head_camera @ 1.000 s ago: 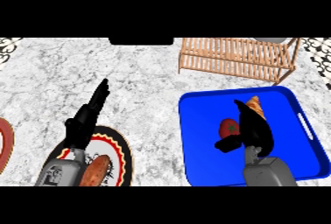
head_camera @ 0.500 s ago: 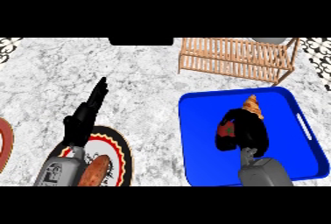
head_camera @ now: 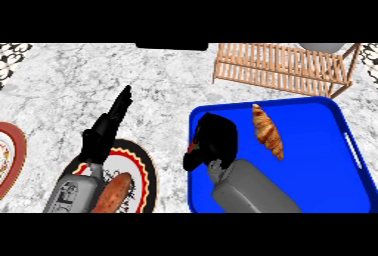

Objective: Pick the tomato from the tray and place it in the tiered shelf

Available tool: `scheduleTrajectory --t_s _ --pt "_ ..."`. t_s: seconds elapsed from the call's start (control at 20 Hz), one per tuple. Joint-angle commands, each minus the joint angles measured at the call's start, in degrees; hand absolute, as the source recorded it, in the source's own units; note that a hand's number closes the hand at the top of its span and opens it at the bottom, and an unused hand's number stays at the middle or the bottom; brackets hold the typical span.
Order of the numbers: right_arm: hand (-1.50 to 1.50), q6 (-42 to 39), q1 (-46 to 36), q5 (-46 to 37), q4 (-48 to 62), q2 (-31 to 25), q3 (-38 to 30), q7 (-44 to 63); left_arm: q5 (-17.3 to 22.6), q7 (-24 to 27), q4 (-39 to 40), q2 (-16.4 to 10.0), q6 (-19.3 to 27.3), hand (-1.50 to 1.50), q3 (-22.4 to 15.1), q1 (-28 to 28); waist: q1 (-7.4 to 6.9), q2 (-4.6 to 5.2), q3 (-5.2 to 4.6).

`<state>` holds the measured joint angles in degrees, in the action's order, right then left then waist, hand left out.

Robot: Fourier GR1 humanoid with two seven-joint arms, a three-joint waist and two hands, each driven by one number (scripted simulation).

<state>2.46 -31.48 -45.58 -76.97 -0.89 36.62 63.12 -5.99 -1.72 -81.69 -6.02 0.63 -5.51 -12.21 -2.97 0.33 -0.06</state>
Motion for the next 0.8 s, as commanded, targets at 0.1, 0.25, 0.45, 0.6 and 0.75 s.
scheduleTrajectory --t_s 0.1,0.25,0.45,0.6,0.75 --pt "1.50 16.11 -10.66 5.50 6.02 0.85 7.13 9.18 -0.18 1.35 2.23 -0.55 -0.71 0.00 0.54 -0.64 -0.87 0.21 0.04" --pt "1.50 22.17 -11.24 3.27 0.11 0.85 2.54 6.67 0.55 1.57 1.31 -0.76 -1.50 0.00 0.55 0.47 0.10 -0.18 0.06" --pt "1.50 25.21 -17.71 -0.61 -3.02 0.86 4.08 11.63 -0.94 2.05 1.96 -0.05 0.75 0.00 0.67 0.85 0.74 -0.59 -0.02" --pt "1.50 24.44 -22.03 -3.13 -4.57 0.85 3.83 16.35 -0.96 0.49 2.30 1.00 1.54 0.00 0.69 -0.87 1.39 -0.78 -0.05" --pt "1.50 21.43 -24.16 -7.00 -4.83 0.85 0.89 19.00 0.81 -0.17 0.71 -0.84 -0.19 0.00 2.23 0.66 2.01 -1.02 -0.04"
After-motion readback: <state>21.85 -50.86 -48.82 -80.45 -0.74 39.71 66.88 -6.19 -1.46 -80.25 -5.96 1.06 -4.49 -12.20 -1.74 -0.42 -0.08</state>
